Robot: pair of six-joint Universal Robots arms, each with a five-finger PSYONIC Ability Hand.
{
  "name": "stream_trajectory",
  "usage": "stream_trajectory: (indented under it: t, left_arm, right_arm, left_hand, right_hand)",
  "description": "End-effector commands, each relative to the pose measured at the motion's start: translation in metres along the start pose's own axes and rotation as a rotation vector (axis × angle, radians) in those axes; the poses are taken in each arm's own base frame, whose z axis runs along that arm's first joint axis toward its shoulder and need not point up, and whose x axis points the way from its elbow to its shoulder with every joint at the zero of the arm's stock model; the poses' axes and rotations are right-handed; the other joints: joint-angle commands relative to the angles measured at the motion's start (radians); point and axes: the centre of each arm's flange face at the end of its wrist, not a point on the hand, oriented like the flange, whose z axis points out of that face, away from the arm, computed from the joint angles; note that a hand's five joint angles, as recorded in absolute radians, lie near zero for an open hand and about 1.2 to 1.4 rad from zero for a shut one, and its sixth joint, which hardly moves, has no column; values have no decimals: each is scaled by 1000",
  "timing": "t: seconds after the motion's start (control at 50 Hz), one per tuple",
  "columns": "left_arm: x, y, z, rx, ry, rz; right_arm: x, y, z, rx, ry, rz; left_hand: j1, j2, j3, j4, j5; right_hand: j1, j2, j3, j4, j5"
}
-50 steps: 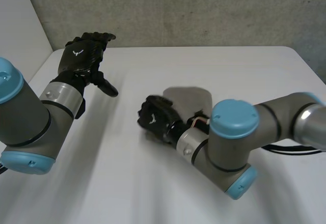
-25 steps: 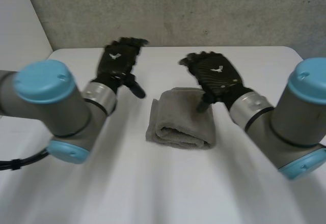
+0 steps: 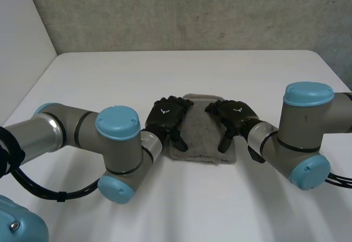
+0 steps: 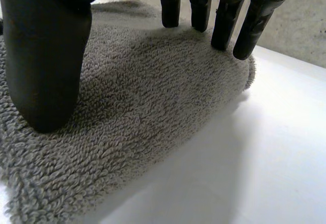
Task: Fold the towel.
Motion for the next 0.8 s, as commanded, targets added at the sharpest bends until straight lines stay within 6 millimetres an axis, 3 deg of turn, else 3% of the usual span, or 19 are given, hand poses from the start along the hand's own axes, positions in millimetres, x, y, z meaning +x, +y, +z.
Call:
stream_trajectory:
  t: [0.02,0.04,0.08,0.1,0.14,0.2,0.24,0.26,0.3,0.32,0.36,0.42,0.46,0.58,0.8]
  left_arm:
    - [-1,-42,-14,63,-9,70]
    - [-1,-42,-14,63,-9,70]
    - [-3,-73,-26,125,-23,75]
    - [-3,-74,-26,125,-24,75]
    - [-7,-106,-44,195,-55,77]
    - [-11,-123,-55,229,-85,76]
    - [-18,-146,-78,273,-152,70]
    - [-18,-146,-78,273,-152,70]
    - [-28,-162,-101,298,-212,63]
    - [-28,-162,-101,298,-212,63]
    - [-37,-166,-122,276,-245,63]
    - [-42,-162,-130,248,-258,60]
    - [-46,-149,-143,178,-272,58]
    - [-44,-129,-162,118,-277,55]
    - [-52,-135,-164,140,-305,52]
  right_arm:
    - [10,-43,-19,76,92,-20]
    - [10,-43,-19,76,93,-20]
    - [14,-77,-39,165,148,-37]
    - [14,-77,-39,165,148,-37]
    - [15,-107,-63,249,188,-51]
    - [15,-119,-77,288,211,-55]
    - [23,-132,-100,331,277,-55]
    - [23,-132,-100,331,277,-55]
    - [27,-138,-122,355,322,-54]
    - [27,-138,-122,355,323,-54]
    - [23,-134,-139,360,337,-55]
    - [22,-133,-146,366,342,-55]
    - [19,-127,-160,370,353,-59]
    - [17,-113,-170,335,369,-77]
    - [18,-114,-168,340,367,-85]
  left_hand:
    - [-56,-42,-31,-47,-196]
    - [-56,-42,-31,-47,-196]
    - [-56,-42,-31,-47,-196]
    - [-56,-42,-31,-47,-196]
    - [-56,-42,-31,-47,-196]
    - [-56,-42,-31,-47,-196]
    - [-65,-51,-40,-56,-205]
    - [-65,-51,-40,-56,-205]
    - [-71,-56,-46,-62,-211]
    - [-71,-56,-46,-62,-211]
    - [-74,-59,-49,-65,-214]
    - [-77,-62,-51,-68,-217]
    - [-80,-65,-54,-71,-220]
    - [-86,-71,-60,-77,-226]
    - [-89,-74,-63,-80,-229]
  right_hand:
    - [-55,-87,-74,-80,-59]
    - [-55,-87,-74,-80,-59]
    - [-55,-87,-74,-80,-59]
    - [-55,-87,-74,-80,-59]
    - [-55,-87,-74,-80,-59]
    - [-55,-87,-74,-80,-59]
    - [-55,-87,-74,-80,-59]
    - [-55,-87,-74,-80,-59]
    - [-55,-87,-74,-80,-59]
    - [-55,-87,-74,-80,-59]
    - [-55,-87,-74,-80,-59]
    - [-55,-87,-74,-80,-59]
    - [-55,-87,-74,-80,-59]
    - [-55,-87,-74,-80,-59]
    - [-55,-87,-74,-80,-59]
